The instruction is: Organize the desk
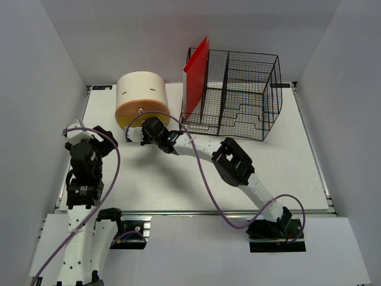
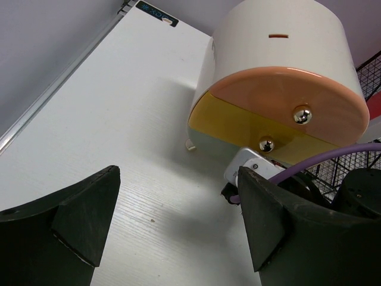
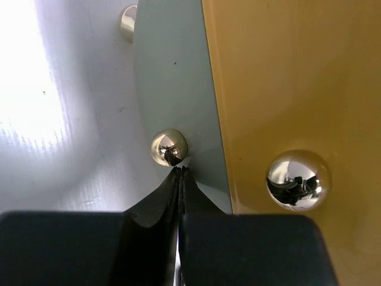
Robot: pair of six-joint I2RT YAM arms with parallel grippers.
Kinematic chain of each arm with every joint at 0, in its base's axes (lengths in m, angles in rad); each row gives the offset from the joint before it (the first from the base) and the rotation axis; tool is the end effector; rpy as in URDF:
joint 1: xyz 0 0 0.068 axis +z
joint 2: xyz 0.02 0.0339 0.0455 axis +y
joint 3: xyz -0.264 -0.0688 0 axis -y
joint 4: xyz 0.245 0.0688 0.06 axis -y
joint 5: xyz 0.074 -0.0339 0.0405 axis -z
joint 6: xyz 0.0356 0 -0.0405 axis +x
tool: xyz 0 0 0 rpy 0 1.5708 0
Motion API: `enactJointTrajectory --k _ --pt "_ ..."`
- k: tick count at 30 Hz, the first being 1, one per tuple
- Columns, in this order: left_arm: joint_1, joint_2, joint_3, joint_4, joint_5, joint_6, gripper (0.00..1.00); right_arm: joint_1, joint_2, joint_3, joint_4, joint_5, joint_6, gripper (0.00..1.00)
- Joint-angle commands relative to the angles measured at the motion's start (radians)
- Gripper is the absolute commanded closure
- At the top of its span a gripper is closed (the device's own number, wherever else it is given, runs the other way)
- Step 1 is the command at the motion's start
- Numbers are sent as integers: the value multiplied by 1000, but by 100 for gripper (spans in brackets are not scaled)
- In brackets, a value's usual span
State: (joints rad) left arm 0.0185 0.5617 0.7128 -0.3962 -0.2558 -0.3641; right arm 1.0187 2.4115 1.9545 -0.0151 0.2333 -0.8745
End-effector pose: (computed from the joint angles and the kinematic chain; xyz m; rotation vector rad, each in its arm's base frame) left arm 0.1348 0.0115 0.3240 -0.5193 1.7316 -0.0136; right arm 0.3006 0.4723 0.1859 -1.5598 1.3027 -0.1475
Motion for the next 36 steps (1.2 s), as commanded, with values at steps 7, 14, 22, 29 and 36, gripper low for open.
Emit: enactJointTrajectory --k 7,14,22,29,36 --pt "5 0 -9 -10 -26 -6 10 -19 -11 27 34 5 -18 100" --pt "5 -29 -22 25 27 8 10 -32 -364 -140 -296 -434 264 100" --pt "5 -2 -49 106 304 42 2 -219 -765 -371 -453 -709 551 30" --pt "-9 12 -73 169 567 82 2 -287 -1224 -734 -280 -427 576 11" --pt "-9 41 -75 158 606 99 2 -312 -1508 -931 -252 -174 585 11"
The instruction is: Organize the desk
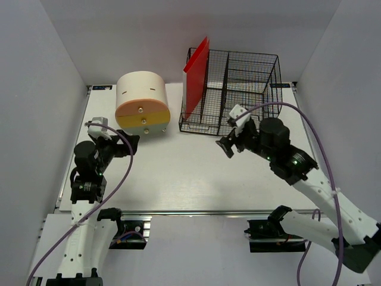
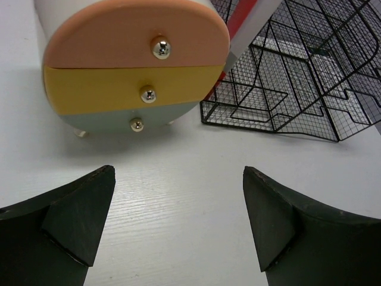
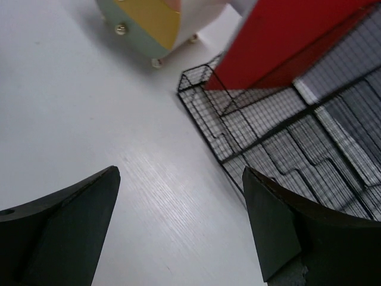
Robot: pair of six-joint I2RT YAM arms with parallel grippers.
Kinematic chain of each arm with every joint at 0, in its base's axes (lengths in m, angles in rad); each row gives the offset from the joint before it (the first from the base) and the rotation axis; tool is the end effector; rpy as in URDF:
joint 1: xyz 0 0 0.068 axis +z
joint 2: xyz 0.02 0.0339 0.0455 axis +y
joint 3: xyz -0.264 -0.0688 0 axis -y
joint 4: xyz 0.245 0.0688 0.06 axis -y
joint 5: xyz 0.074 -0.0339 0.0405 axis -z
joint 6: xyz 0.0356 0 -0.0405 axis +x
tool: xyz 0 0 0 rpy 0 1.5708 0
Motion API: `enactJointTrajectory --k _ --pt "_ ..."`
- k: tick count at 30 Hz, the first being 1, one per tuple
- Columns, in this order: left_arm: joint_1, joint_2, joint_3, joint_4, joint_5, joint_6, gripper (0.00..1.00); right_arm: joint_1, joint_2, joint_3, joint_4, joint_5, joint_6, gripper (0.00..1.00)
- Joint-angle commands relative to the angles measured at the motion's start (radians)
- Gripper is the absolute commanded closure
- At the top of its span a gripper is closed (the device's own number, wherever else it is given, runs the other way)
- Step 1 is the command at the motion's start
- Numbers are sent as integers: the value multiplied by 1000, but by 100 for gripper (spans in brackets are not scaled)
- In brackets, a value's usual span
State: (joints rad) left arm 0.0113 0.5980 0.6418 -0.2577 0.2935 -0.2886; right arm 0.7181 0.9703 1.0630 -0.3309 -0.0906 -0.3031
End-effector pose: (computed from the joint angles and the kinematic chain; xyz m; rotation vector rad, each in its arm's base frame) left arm 0.1497 -0.0086 0.3099 -0.0564 1.7978 -0.4605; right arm 0.1602 0.1443 0.3879 -0.9475 1.5586 0.3761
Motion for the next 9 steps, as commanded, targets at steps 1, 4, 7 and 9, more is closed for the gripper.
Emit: enactJointTrajectory --k 1,4,7,9 --pt "-2 11 -4 20 56 25 2 -14 -87 -75 76 187 10 11" --pt "-2 23 -7 24 71 29 2 -40 -148 -150 110 213 9 11" --pt "-2 29 -10 26 78 32 2 -77 -185 -220 144 248 -25 11" --pt "-2 34 -8 26 81 34 2 -94 -185 -241 188 278 -19 11"
